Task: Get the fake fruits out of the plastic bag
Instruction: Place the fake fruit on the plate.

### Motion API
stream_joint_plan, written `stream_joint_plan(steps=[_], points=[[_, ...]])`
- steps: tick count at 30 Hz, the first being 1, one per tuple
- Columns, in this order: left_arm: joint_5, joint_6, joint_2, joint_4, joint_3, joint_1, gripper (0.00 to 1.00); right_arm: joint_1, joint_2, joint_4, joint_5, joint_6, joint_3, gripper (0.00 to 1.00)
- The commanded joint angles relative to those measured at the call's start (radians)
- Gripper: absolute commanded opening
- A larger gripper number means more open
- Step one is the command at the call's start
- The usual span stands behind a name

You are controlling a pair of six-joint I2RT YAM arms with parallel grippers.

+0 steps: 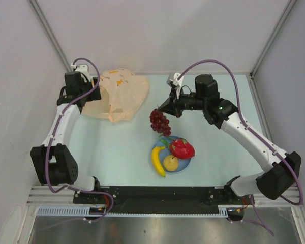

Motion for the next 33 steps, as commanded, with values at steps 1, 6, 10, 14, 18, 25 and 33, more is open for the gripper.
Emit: stream_joint_plan(steps=[1, 6, 10, 14, 18, 25, 33], points=[[0.027, -0.021, -0.041, 0.03, -0.006, -0.002, 0.8, 0.024, -0.041, -0.01, -0.027, -0.025, -0.046, 0.0], [0.036, -0.025, -0.03, 0.034, -0.003, -0.002, 0.8, 0.032, -0.046, -0.007, -0.024, -0.031, -0.083, 0.0], [0.044, -0.031, -0.022, 0.037, 0.003, -0.002, 0.8, 0.032, -0.053, -0.007, -0.018, -0.037, -0.083, 0.0], [0.047, -0.031, -0.015, 0.036, 0.012, -0.002, 0.8, 0.032, -0.054, 0.004, -0.021, -0.03, -0.083, 0.0], [0.052, -0.031, -0.004, 0.037, 0.018, -0.002, 0.8, 0.032, -0.046, -0.054, -0.035, -0.057, -0.086, 0.0], [0.072, -0.039, 0.03, 0.028, 0.046, 0.0, 0.8, 0.033, -0.06, -0.12, -0.076, -0.093, -0.132, 0.0], [0.081, -0.041, 0.05, 0.033, 0.047, -0.003, 0.8, 0.033, -0.075, -0.146, -0.076, -0.102, -0.148, 0.0]])
